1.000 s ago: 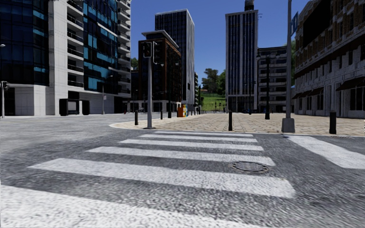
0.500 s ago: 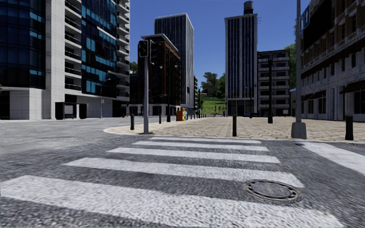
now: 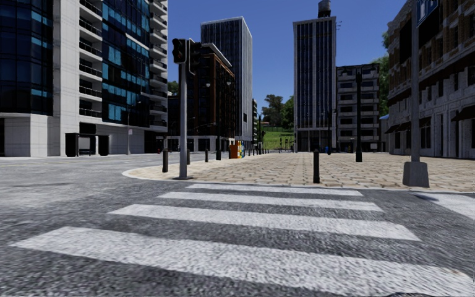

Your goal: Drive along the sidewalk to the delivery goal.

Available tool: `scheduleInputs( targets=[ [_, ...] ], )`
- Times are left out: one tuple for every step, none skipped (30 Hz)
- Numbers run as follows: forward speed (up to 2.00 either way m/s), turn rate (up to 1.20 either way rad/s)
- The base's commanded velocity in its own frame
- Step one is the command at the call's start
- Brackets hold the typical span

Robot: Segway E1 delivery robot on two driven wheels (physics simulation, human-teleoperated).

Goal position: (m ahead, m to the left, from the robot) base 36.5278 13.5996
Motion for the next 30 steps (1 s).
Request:
scheduleInputs(
  targets=[
    [2.0, 0.0],
    [2.0, 0.0],
    [2.0, 0.0],
    [2.0, 0.0],
    [2.0, 0.0],
    [2.0, 0.0],
    [2.0, 0.0],
    [2.0, 0.0],
    [2.0, 0.0],
    [2.0, 0.0],
    [2.0, 0.0],
    [2.0, 0.0],
    [2.0, 0.0],
    [2.0, 0.0],
    [2.0, 0.0],
    [2.0, 0.0],
    [2.0, 0.0],
    [2.0, 0.0],
    [2.0, 0.0],
    [2.0, 0.0],
    [2.0, 0.0],
    [2.0, 0.0],
    [2.0, 0.0],
    [2.0, 0.0],
    [2.0, -0.03],
    [2.0, -0.11],
    [2.0, -0.14],
    [2.0, -0.17],
    [2.0, -0.17],
    [2.0, -0.24]
  ],
)
